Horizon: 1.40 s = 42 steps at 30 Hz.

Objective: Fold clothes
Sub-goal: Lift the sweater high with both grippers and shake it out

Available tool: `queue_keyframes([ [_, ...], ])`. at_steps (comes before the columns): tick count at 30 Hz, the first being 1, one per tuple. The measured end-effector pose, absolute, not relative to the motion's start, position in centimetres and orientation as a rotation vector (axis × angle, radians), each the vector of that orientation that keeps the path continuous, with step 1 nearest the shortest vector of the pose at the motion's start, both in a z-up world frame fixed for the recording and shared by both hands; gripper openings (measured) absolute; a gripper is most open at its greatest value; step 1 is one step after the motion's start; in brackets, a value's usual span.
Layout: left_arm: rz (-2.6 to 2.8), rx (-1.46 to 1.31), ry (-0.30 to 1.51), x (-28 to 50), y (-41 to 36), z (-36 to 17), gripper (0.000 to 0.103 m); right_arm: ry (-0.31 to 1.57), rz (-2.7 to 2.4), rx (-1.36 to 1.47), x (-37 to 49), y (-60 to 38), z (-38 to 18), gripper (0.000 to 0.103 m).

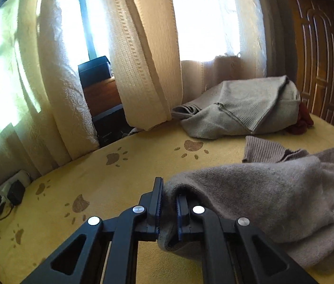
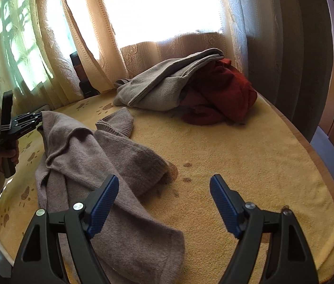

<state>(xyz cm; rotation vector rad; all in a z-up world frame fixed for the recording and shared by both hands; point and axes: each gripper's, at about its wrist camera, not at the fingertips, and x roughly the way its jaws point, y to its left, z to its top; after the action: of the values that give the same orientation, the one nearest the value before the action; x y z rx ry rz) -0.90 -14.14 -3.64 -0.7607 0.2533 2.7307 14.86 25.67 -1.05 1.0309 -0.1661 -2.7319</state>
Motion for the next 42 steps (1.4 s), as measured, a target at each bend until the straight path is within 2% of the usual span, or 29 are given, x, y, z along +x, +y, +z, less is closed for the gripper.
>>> queue_keyframes([
  [3,2.768,-0.627,0.039,1.8,-15.2,-2.5,0.01,-0.209,-2.782,1.028,15.2,27.2,-1.2,0.083],
  [13,2.859,-0.289,-0.449,5.9,-22.2,3.4,0.01,-0.388,-2.884,1.025,17.3,32.3,-2.2,0.083],
  [17,2.91,-0.254,-0.455,6.8,-23.5,3.9,0.01,-0.357,-2.836,0.907,18.6,31.1,-1.4,0.083],
  [21,2.917,-0.307,-0.483,6.3,-24.0,2.9,0.01,-0.12,-2.793,0.809,20.0,27.2,0.3,0.083],
  [28,2.945,-0.327,-0.488,6.4,-23.8,2.6,0.01,-0.092,-2.747,0.811,21.4,25.9,0.2,0.083],
  [31,2.968,-0.263,-0.403,7.8,-22.5,4.2,0.01,-0.081,-2.728,0.812,22.0,25.3,0.1,0.083],
  [38,2.966,-0.183,-0.263,9.4,-19.5,7.9,0.01,-0.222,-2.517,0.755,23.8,25.2,0.1,0.082],
  [42,2.971,-0.175,-0.234,9.8,-18.7,8.9,0.01,-0.173,-2.453,0.824,24.6,23.6,-1.3,0.076],
])
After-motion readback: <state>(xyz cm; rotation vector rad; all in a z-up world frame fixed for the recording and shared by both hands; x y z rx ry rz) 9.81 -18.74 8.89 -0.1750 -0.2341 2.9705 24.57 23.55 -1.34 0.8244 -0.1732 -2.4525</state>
